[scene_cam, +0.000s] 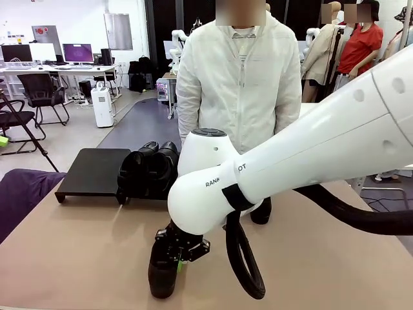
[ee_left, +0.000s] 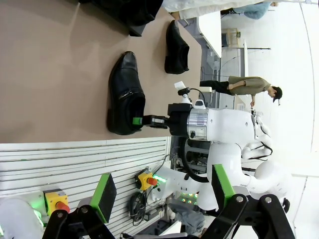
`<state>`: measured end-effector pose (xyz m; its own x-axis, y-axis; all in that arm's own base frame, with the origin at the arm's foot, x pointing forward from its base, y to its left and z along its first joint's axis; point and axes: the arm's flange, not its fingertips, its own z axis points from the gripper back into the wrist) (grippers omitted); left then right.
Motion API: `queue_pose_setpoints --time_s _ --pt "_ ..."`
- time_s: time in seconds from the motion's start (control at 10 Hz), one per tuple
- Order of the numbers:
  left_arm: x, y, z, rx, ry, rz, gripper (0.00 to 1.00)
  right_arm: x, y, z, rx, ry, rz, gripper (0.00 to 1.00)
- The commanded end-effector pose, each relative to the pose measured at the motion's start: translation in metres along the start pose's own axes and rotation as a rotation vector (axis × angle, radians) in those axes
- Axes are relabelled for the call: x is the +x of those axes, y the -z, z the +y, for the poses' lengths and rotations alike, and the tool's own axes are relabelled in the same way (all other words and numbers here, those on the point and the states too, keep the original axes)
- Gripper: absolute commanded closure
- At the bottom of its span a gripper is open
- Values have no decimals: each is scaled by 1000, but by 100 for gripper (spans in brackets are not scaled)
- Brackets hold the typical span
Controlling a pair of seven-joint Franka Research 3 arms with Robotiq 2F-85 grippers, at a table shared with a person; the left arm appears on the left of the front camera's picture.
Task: Organize the shoes by placing them on the stand.
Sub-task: Pick up one Shoe and place it in the middle of the table.
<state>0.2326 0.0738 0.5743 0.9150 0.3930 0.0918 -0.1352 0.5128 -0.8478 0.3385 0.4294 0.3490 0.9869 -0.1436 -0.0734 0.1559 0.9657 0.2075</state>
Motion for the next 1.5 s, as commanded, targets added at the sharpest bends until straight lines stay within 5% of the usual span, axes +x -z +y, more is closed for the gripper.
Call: queue_pose_setpoints --time_s 0.0,0.1,0.4,0.6,0.7,1.1,1.4 --pt "0 0 -1 -21 8 4 0 -2 0 9 29 18 2 43" --pt "0 0 -1 -21 8 4 0 -3 -2 8 57 10 6 0" --pt "0 0 -1 -21 8 4 0 -9 -50 -17 126 -1 -44 0" --pt "0 0 -1 -21 8 4 0 -15 -118 -79 80 -34 -109 0" --pt "0 0 -1 -21 8 4 0 -16 -150 -122 118 -156 -109 0" --pt "0 0 -1 -21 8 4 0 0 -231 -292 430 -285 -56 0" --pt "0 0 -1 -21 8 4 0 -23 -243 -380 718 -99 -285 0"
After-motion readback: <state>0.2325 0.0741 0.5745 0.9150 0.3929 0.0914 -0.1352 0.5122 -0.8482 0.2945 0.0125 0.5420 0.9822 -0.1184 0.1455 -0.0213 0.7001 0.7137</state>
